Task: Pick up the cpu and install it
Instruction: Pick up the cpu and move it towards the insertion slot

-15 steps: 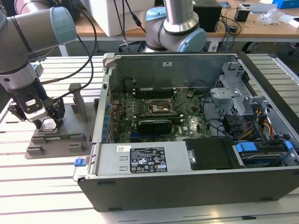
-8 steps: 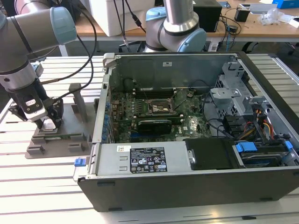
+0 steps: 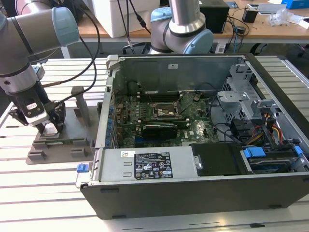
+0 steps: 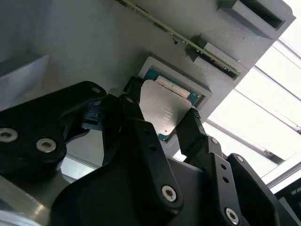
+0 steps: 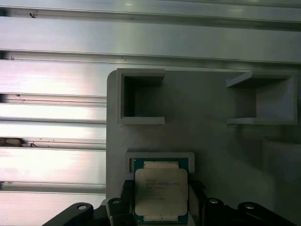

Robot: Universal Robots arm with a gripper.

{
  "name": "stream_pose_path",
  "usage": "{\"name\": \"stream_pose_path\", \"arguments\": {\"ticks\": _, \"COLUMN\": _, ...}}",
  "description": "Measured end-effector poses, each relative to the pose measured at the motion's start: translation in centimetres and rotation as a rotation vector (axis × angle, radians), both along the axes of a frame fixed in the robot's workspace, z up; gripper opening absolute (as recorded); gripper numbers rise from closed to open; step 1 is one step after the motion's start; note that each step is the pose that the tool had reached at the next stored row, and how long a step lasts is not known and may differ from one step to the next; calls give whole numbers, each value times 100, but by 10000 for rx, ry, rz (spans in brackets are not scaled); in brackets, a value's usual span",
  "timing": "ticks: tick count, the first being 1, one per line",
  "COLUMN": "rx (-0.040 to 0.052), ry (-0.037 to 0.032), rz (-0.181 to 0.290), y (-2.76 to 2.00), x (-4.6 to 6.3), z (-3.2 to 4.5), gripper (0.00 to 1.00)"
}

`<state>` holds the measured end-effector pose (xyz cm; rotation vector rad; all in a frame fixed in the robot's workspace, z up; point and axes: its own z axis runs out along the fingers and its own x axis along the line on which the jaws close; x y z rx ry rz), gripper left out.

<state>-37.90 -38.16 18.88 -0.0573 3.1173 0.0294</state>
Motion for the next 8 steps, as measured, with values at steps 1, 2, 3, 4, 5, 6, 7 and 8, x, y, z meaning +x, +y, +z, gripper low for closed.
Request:
{"name": "stream_pose_path", "arguments": {"ticks": 1, "rx": -5, "ry": -2, "rz": 0, "y": 0, "x": 1, "z": 2, "gripper": 55}}
{"name": "stream_pose_path", "arguments": {"ticks": 2, "rx": -16, "ry": -10, "rz": 3, "y": 0, "x": 3, "z": 34, "gripper": 55}}
{"name": "stream_pose_path", "arguments": {"ticks": 3, "rx": -22, "ry": -1, "rz": 2, "y": 0, "x": 1, "z": 78, "gripper": 55}}
{"name": "stream_pose_path", "arguments": {"ticks": 4, "rx": -21, "ry": -2, "rz": -1, "y": 1, "x": 0, "z": 105, "gripper": 55}}
{"name": "stream_pose_path", "arguments": {"ticks": 5, "rx": -21, "ry": -1, "rz": 0, "y": 2, "x": 0, "z": 134, "gripper": 55}}
{"name": "stream_pose_path", "arguments": {"ticks": 6, "rx": -21, "ry": 0, "rz": 1, "y": 2, "x": 0, "z": 161, "gripper": 55}}
{"name": "stream_pose_path", "arguments": {"ticks": 7, "rx": -21, "ry": 0, "rz": 0, "y": 2, "x": 0, "z": 198, "gripper": 55}}
{"name": "stream_pose_path", "arguments": {"ticks": 8, "rx": -21, "ry": 0, "rz": -1, "y": 5, "x": 0, "z": 247, "gripper": 55}}
